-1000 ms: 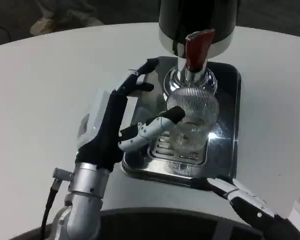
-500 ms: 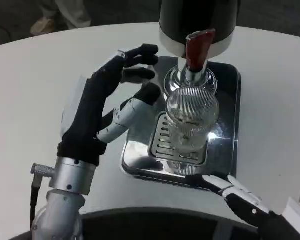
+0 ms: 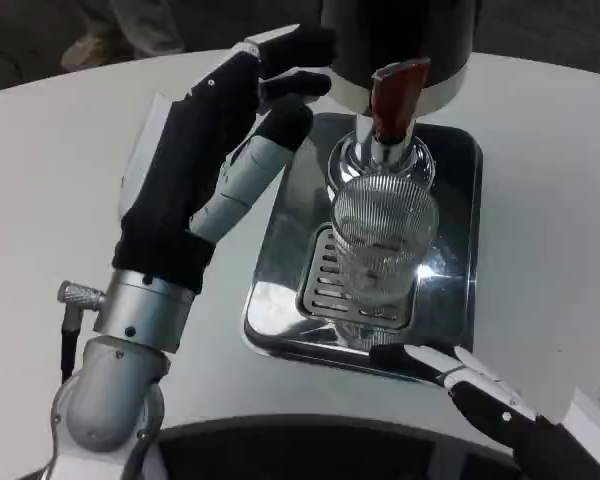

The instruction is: Grasp the cup under the faucet to collect the drink, then remove the cup.

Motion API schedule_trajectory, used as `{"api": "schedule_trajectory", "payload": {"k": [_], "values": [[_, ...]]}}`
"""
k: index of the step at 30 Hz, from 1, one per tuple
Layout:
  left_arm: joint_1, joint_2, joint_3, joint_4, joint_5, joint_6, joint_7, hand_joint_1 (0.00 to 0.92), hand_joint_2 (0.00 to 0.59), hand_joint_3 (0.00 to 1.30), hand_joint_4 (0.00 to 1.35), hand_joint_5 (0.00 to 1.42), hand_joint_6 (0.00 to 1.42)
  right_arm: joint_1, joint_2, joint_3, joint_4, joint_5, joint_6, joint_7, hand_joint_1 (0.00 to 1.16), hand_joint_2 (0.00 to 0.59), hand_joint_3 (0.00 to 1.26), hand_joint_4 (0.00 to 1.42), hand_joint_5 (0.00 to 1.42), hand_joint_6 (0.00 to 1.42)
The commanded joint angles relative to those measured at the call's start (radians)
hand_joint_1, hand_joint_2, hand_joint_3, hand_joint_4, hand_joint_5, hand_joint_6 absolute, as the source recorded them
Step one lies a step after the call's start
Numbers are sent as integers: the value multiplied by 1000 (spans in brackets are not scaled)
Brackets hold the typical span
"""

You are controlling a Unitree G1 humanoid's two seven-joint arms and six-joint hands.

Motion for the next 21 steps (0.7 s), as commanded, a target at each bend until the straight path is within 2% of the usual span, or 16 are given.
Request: {"api": "schedule_trajectory", "payload": {"k": [1, 21], "values": [[-38, -14, 2, -10, -34, 38, -34, 134, 50, 379, 295, 359, 300, 10, 2, 2, 5, 1, 2, -8, 602, 489, 165, 106, 26, 32], [-150, -71, -38, 35, -116, 146, -171, 143, 67, 313, 186, 300, 231, 34, 4, -13, -2, 15, -14, -21, 598, 490, 165, 106, 26, 32]]}}
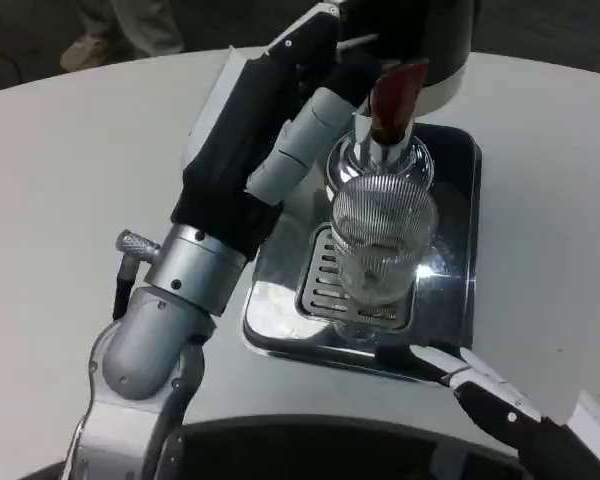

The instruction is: Grasp the cup under the faucet to collect the drink, then remove the cup.

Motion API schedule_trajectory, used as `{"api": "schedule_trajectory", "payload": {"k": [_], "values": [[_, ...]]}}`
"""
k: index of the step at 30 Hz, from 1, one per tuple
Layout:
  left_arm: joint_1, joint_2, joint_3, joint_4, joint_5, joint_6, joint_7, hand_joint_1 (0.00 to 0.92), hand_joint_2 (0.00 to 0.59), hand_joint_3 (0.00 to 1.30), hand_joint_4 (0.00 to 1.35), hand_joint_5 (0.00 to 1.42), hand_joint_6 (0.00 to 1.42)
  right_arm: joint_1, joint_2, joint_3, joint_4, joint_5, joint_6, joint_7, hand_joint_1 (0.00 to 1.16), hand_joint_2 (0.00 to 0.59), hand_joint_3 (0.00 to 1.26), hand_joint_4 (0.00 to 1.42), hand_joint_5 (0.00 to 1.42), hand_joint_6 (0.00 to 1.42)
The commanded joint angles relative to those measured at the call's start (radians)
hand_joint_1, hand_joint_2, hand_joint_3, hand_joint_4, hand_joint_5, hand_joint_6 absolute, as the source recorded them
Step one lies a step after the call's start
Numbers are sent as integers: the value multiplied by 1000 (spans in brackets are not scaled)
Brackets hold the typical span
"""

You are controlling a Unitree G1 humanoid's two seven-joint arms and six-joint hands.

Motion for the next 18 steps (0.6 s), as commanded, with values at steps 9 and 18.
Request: {"api": "schedule_trajectory", "payload": {"k": [9, 18], "values": [[-57, -24, -17, 71, -20, 34, -74, 147, 78, 305, 165, 285, 242, 22, 3, -6, 0, 17, -17, -12, 600, 485, 165, 106, 33, 32], [-82, 25, -31, 94, 38, -14, -117, 115, 87, 351, 296, 374, 267, 13, 6, -4, 0, 17, -10, -14, 605, 480, 165, 106, 37, 32]]}}
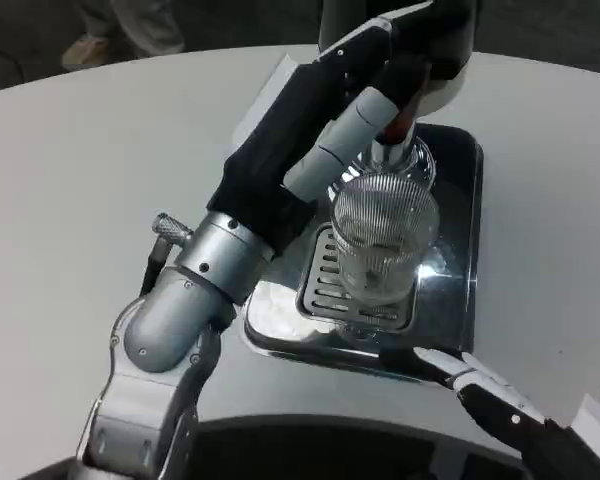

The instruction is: Grasp the cup under the faucet to collect the drink, then remove the cup.

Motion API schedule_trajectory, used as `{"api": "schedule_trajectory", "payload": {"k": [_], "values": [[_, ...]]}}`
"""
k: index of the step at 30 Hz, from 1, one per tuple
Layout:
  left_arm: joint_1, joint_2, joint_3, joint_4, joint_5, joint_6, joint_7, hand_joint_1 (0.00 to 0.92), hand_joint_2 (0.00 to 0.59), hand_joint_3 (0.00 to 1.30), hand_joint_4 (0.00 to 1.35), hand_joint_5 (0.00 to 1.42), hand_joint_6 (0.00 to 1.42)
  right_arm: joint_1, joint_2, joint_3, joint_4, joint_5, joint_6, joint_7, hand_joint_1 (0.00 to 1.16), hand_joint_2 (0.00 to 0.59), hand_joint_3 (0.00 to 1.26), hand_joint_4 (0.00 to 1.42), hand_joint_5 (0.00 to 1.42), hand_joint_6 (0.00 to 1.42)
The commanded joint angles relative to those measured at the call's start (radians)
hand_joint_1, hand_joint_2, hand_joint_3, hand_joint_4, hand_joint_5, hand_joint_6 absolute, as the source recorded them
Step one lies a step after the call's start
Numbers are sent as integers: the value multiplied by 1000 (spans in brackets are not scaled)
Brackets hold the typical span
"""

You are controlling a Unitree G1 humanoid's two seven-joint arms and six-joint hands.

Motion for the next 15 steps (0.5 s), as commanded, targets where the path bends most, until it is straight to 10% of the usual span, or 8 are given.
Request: {"api": "schedule_trajectory", "payload": {"k": [1, 15], "values": [[-12, 27, -16, 3, 47, -46, -19, 108, 88, 369, 306, 382, 272, 1, 6, 1, 1, 12, -9, -11, 605, 480, 167, 106, 37, 32], [1, 81, -18, 22, 135, -143, 0, 59, 94, 511, 443, 484, 358, -15, 9, 16, 4, 1, 0, -11, 610, 479, 174, 116, 37, 32]]}}
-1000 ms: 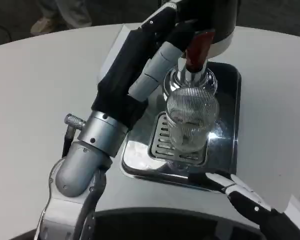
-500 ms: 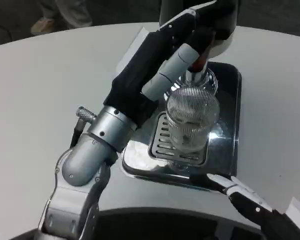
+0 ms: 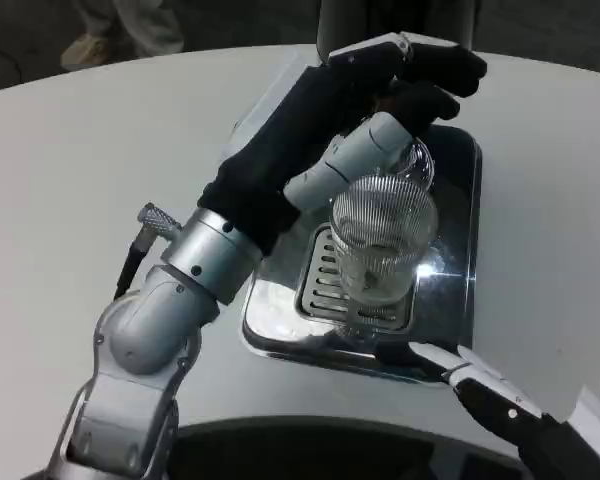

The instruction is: Grasp the cup under the faucet to collect the drink, then remove the cup.

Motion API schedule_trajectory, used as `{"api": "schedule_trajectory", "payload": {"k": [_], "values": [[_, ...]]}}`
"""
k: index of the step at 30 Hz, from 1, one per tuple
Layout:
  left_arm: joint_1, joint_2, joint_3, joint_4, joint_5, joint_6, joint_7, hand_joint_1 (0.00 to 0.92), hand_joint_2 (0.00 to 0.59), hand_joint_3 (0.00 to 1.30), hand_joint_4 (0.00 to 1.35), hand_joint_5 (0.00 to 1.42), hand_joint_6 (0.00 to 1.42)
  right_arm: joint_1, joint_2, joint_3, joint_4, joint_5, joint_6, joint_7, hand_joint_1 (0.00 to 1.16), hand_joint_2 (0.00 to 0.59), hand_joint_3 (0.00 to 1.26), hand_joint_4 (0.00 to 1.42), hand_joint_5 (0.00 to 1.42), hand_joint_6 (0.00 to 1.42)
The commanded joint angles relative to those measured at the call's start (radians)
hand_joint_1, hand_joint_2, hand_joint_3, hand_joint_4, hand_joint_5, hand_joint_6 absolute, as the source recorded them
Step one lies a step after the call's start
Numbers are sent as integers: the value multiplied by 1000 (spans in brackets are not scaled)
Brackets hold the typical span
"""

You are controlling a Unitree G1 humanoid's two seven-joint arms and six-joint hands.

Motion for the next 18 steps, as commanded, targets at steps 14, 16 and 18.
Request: {"api": "schedule_trajectory", "payload": {"k": [14, 16, 18], "values": [[10, 52, -6, 54, 68, -149, 5, 44, 96, 507, 436, 491, 366, -11, 10, 18, 5, -4, 11, -9, 610, 479, 174, 116, 37, 32], [9, 55, -7, 59, 74, -158, 7, 43, 96, 507, 422, 476, 356, -13, 11, 19, 6, -4, 12, -9, 610, 479, 174, 116, 37, 32], [9, 57, -7, 63, 83, -168, 8, 43, 97, 507, 420, 472, 355, -17, 11, 19, 7, -4, 14, -9, 610, 479, 174, 116, 37, 32]]}}
